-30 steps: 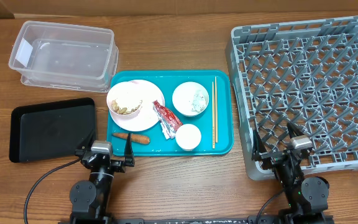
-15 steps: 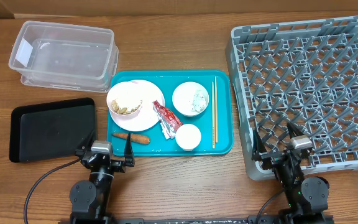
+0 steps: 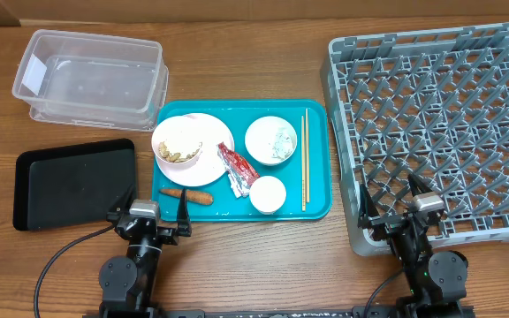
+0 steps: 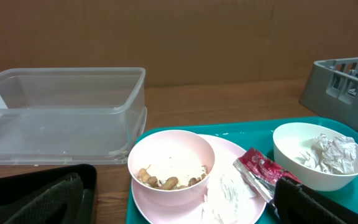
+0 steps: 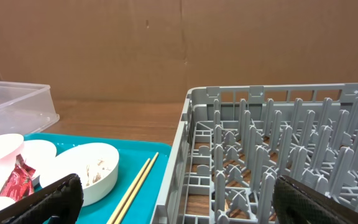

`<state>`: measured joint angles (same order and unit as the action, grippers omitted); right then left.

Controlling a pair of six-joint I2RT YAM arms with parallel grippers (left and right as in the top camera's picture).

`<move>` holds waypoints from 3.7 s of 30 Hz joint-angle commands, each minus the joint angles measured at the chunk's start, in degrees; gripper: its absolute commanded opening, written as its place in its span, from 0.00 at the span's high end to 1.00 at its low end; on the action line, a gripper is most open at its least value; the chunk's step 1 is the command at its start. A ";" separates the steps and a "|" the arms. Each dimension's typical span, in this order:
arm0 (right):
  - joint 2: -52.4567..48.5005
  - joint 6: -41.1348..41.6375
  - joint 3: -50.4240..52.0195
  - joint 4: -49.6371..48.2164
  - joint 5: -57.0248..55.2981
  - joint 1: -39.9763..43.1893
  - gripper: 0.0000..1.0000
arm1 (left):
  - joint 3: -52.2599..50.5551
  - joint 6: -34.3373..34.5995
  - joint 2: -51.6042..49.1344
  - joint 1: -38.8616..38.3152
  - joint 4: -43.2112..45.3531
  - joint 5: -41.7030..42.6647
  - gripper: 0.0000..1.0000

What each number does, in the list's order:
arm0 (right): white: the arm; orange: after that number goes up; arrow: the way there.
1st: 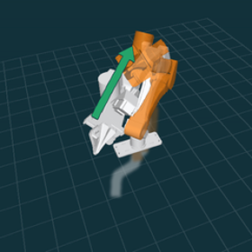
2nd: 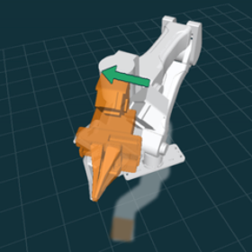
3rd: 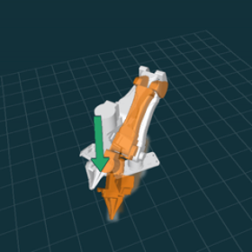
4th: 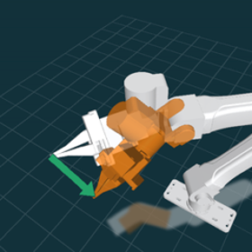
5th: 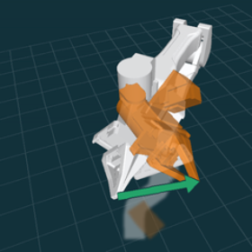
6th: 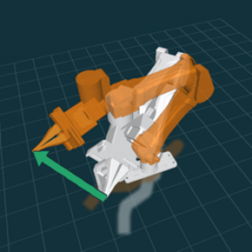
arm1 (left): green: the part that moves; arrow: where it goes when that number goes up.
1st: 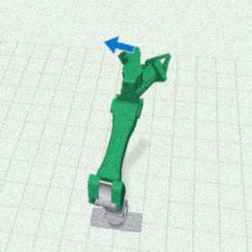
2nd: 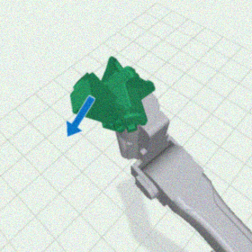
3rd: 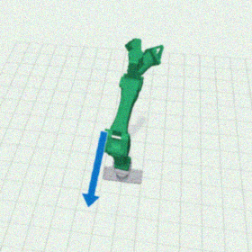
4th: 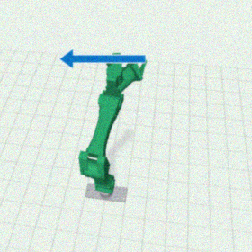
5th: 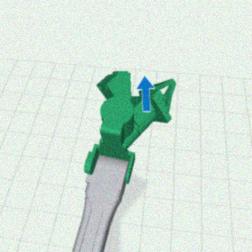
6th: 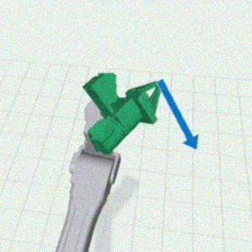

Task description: Sort waste into correct bins and load items into the dishwasher

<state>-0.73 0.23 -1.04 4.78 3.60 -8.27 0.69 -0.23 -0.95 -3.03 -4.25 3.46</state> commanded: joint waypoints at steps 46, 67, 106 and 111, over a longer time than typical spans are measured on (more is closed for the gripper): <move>-8.74 4.74 -13.77 10.34 -5.29 0.24 0.00 | 15.65 7.08 -9.86 -0.26 -10.60 0.44 0.00; -48.85 4.70 -58.71 49.83 -2.43 0.26 0.00 | 73.68 9.35 -59.41 -0.28 -61.46 5.66 0.00; -54.58 4.68 -59.04 51.98 -2.49 0.26 0.00 | 73.70 27.50 -103.47 -16.28 -35.87 3.52 0.16; -54.58 4.68 -59.06 52.00 -2.49 0.26 0.00 | 73.70 30.01 -106.07 -16.28 -35.87 3.54 0.18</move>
<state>-55.46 4.51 -58.17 56.73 1.06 -8.27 73.56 26.98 -104.62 -19.16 -40.25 8.05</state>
